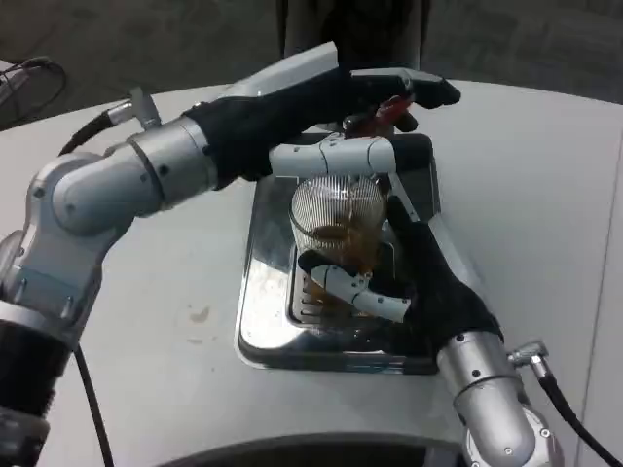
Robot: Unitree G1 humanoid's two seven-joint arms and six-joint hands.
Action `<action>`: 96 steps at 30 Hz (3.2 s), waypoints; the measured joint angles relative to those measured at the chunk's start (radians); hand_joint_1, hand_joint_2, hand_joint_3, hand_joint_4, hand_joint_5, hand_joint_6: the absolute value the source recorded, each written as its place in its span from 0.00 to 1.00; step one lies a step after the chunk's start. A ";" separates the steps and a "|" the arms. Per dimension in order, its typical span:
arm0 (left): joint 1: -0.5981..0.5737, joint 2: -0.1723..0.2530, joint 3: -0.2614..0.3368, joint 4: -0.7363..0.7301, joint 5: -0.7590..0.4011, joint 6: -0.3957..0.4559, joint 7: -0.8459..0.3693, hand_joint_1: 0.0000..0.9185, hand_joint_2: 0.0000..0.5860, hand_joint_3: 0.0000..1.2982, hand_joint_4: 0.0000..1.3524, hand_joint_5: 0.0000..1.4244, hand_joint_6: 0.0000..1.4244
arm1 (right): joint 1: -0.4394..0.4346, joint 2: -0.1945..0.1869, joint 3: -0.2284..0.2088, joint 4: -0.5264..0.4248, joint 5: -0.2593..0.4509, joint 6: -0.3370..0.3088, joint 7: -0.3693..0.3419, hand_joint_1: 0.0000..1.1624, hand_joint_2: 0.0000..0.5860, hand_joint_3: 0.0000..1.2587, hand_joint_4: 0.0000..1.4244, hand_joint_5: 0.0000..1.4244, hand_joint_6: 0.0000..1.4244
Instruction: Grasp the cup under the faucet to collect the drink, then remove the cup.
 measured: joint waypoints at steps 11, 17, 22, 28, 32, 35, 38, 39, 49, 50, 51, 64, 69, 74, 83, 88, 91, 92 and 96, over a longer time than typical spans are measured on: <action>0.000 0.006 0.001 -0.006 0.000 0.004 -0.006 0.00 0.07 0.16 0.11 0.16 0.10 | -0.050 0.002 -0.004 0.058 0.003 -0.011 -0.001 0.56 0.37 0.00 0.00 0.01 0.00; 0.000 0.007 0.001 -0.008 0.000 0.005 -0.007 0.00 0.07 0.16 0.11 0.16 0.10 | -0.052 0.005 -0.008 0.059 0.003 -0.011 -0.005 0.57 0.37 0.00 0.00 0.01 0.00; 0.000 0.007 0.001 -0.008 0.000 0.006 -0.007 0.00 0.07 0.17 0.11 0.16 0.10 | -0.058 0.006 -0.013 0.063 0.003 -0.011 -0.007 0.57 0.36 0.00 0.00 0.01 0.00; -0.001 0.007 0.001 -0.007 0.000 0.006 -0.007 0.00 0.07 0.17 0.11 0.16 0.10 | -0.070 0.021 -0.023 0.102 0.009 -0.016 -0.030 0.57 0.36 0.00 0.00 0.01 0.00; -0.002 0.007 0.001 -0.005 0.000 0.006 -0.007 0.00 0.07 0.17 0.11 0.16 0.10 | -0.086 0.026 -0.034 0.129 0.025 -0.038 -0.037 0.57 0.37 0.00 0.00 0.02 0.00; -0.009 0.006 0.000 0.001 0.001 0.005 -0.009 0.00 0.07 0.17 0.11 0.16 0.10 | -0.095 0.028 -0.040 0.153 0.042 -0.060 -0.041 0.56 0.37 0.00 0.00 0.02 0.00; -0.010 0.006 0.000 0.005 0.001 0.004 -0.009 0.00 0.07 0.17 0.11 0.16 0.10 | -0.097 0.029 -0.042 0.167 0.046 -0.074 -0.049 0.56 0.37 0.00 0.00 0.03 0.00; -0.011 0.006 0.000 0.007 0.001 0.004 -0.009 0.00 0.07 0.17 0.11 0.16 0.10 | -0.098 0.029 -0.043 0.175 0.053 -0.081 -0.050 0.56 0.37 0.00 0.00 0.03 0.00; -0.017 0.006 0.000 0.020 0.001 -0.005 -0.012 0.00 0.07 0.17 0.11 0.17 0.10 | -0.099 0.044 -0.047 0.217 0.081 -0.116 -0.063 0.56 0.37 0.00 0.01 0.06 0.00; -0.017 0.006 0.000 0.021 0.001 -0.005 -0.012 0.00 0.07 0.17 0.11 0.17 0.10 | -0.099 0.046 -0.048 0.218 0.081 -0.117 -0.066 0.56 0.37 0.00 0.02 0.07 0.00; -0.018 0.006 0.000 0.023 0.001 -0.007 -0.012 0.00 0.07 0.17 0.11 0.17 0.10 | -0.099 0.049 -0.051 0.222 0.083 -0.122 -0.072 0.56 0.37 0.00 0.03 0.08 0.00; -0.018 0.014 0.000 0.022 0.001 -0.010 -0.016 0.00 0.07 0.17 0.12 0.17 0.10 | -0.100 0.092 -0.060 0.269 0.083 -0.180 -0.141 0.57 0.39 0.05 0.13 0.16 0.00; -0.017 0.024 0.000 0.013 0.001 -0.010 -0.019 0.00 0.07 0.17 0.12 0.17 0.10 | -0.099 0.112 -0.059 0.274 0.080 -0.192 -0.178 0.60 0.40 0.11 0.16 0.19 0.03; -0.004 0.033 0.005 -0.002 -0.003 -0.010 -0.019 0.00 0.07 0.17 0.12 0.17 0.10 | -0.098 0.118 -0.050 0.274 0.078 -0.195 -0.191 0.61 0.41 0.16 0.19 0.22 0.05; 0.039 0.027 0.057 -0.021 -0.065 -0.007 -0.013 0.00 0.07 0.21 0.18 0.23 0.13 | -0.093 0.122 -0.042 0.271 0.078 -0.198 -0.198 0.60 0.42 0.20 0.22 0.23 0.07; 0.061 0.010 0.094 -0.035 -0.075 -0.006 0.007 0.00 0.07 0.23 0.21 0.27 0.15 | -0.082 0.123 -0.043 0.261 0.078 -0.201 -0.207 0.60 0.42 0.23 0.25 0.24 0.08; 0.066 0.004 0.119 -0.043 -0.081 -0.006 0.027 0.00 0.07 0.25 0.24 0.29 0.16 | -0.079 0.122 -0.044 0.260 0.078 -0.202 -0.211 0.60 0.43 0.24 0.26 0.25 0.09; 0.066 0.004 0.126 -0.046 -0.083 -0.006 0.034 0.00 0.07 0.26 0.24 0.30 0.17 | -0.079 0.122 -0.045 0.260 0.078 -0.202 -0.212 0.60 0.43 0.24 0.26 0.25 0.09; 0.067 0.002 0.155 -0.055 -0.101 -0.007 0.056 0.00 0.09 0.27 0.26 0.32 0.18 | -0.079 0.121 -0.054 0.260 0.078 -0.203 -0.220 0.60 0.43 0.25 0.27 0.26 0.10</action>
